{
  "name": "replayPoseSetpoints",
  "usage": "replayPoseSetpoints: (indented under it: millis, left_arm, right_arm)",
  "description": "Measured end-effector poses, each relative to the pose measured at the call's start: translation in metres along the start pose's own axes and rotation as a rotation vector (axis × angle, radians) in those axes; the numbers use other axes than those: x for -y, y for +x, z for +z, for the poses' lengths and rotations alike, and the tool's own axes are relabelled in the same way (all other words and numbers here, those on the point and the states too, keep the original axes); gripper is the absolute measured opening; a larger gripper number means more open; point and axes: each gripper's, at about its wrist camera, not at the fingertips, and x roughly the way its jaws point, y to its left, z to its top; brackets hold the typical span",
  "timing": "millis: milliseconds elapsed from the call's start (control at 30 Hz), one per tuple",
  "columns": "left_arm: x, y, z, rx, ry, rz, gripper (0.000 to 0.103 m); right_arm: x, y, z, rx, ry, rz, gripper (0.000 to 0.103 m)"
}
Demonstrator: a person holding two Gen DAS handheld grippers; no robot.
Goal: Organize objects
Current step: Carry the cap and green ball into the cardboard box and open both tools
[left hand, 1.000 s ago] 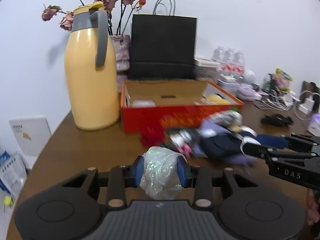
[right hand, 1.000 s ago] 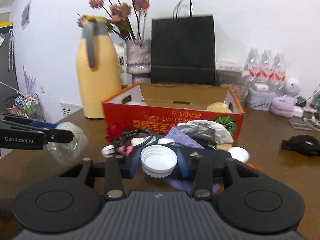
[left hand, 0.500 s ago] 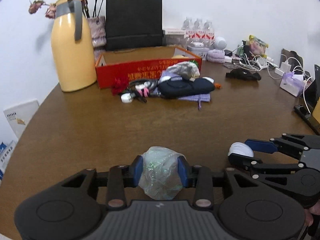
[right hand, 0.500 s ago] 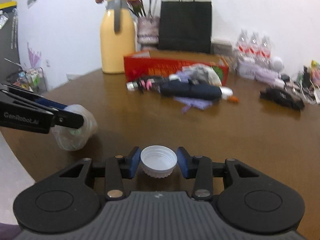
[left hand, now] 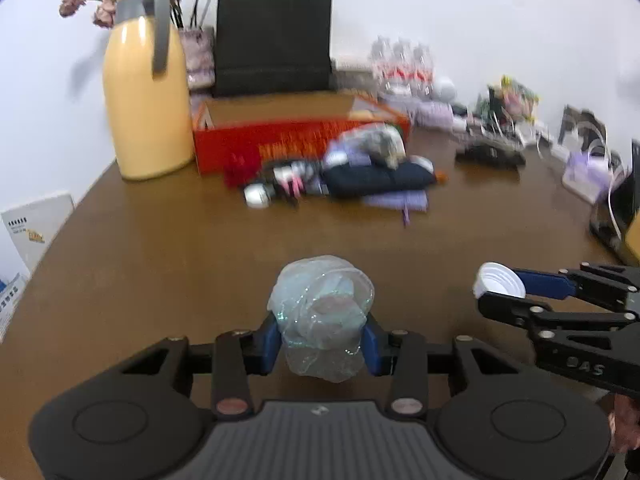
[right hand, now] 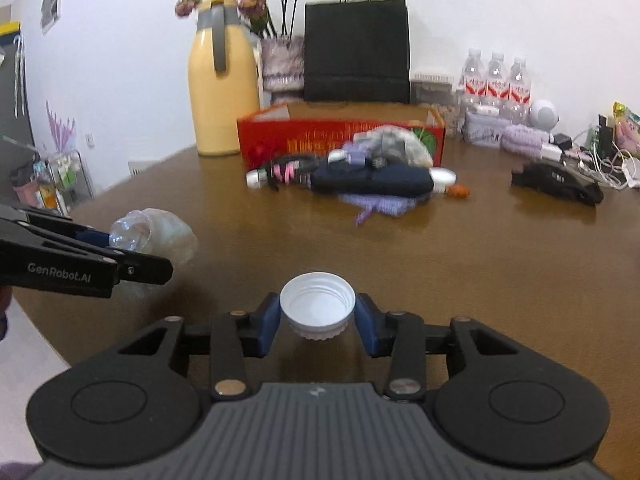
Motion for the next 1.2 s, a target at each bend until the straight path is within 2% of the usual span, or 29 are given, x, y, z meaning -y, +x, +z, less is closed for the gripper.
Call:
replayPoseSetpoints:
  millis: [67, 167, 300, 367, 433, 533, 633, 733, 767, 800, 833, 867, 900, 967, 1000, 1133, 1200]
  left_arm:
    - [-0.009, 0.003, 0.023, 0.017, 0.0, -0.009, 0.039]
    - [-0.024, 0.015, 0.069, 0.05, 0.026, 0.029, 0.039]
    - [-0.042, 0.05, 0.157, 0.088, 0.072, 0.035, 0.04]
    - [-0.046, 0.087, 0.205, 0.076, 0.099, 0.074, 0.042]
    - [-0.048, 0.141, 0.244, 0.013, 0.112, 0.126, 0.042]
    - [-0.051, 0.223, 0.28, -0.065, 0.133, 0.204, 0.042]
    - [-0.058, 0.298, 0.298, -0.129, 0.199, 0.306, 0.045]
    - [-0.075, 0.349, 0.304, -0.23, 0.183, 0.366, 0.046]
    - [-0.079, 0.357, 0.306, -0.23, 0.162, 0.371, 0.046]
    - [-0.083, 0.362, 0.308, -0.213, 0.15, 0.362, 0.055]
    - [-0.087, 0.363, 0.308, -0.193, 0.137, 0.357, 0.063]
    - [-0.089, 0.365, 0.307, -0.177, 0.13, 0.354, 0.078]
    - [-0.092, 0.369, 0.306, -0.167, 0.132, 0.332, 0.083]
    - [-0.092, 0.378, 0.301, -0.185, 0.149, 0.314, 0.083]
    - [-0.09, 0.383, 0.301, -0.207, 0.165, 0.316, 0.083]
    - [-0.083, 0.374, 0.299, -0.201, 0.175, 0.323, 0.083]
    - [-0.082, 0.358, 0.302, -0.164, 0.154, 0.316, 0.083]
  right_arm:
    - [0.006, 0.0, 0.019, 0.024, -0.01, 0.017, 0.041]
    - [0.017, 0.008, 0.052, 0.057, -0.039, 0.037, 0.041]
    - [0.046, 0.037, 0.12, 0.089, -0.089, 0.061, 0.041]
    - [0.064, 0.065, 0.165, 0.082, -0.094, 0.074, 0.041]
    - [0.08, 0.107, 0.208, 0.059, -0.1, 0.07, 0.041]
    - [0.104, 0.196, 0.259, -0.068, -0.074, 0.081, 0.041]
    - [0.115, 0.286, 0.286, -0.159, -0.068, -0.017, 0.041]
    - [0.128, 0.359, 0.292, -0.239, -0.059, -0.124, 0.041]
    - [0.134, 0.377, 0.292, -0.264, -0.039, -0.148, 0.041]
    - [0.139, 0.391, 0.29, -0.284, -0.023, -0.16, 0.043]
    - [0.144, 0.401, 0.288, -0.298, -0.011, -0.171, 0.045]
    - [0.147, 0.41, 0.286, -0.309, -0.003, -0.194, 0.056]
    - [0.149, 0.415, 0.283, -0.303, -0.001, -0.214, 0.058]
    - [0.146, 0.417, 0.282, -0.287, -0.027, -0.226, 0.064]
    - [0.145, 0.417, 0.281, -0.289, -0.033, -0.22, 0.071]
    - [0.149, 0.415, 0.279, -0.291, -0.017, -0.184, 0.074]
    - [0.147, 0.412, 0.277, -0.309, -0.044, -0.189, 0.077]
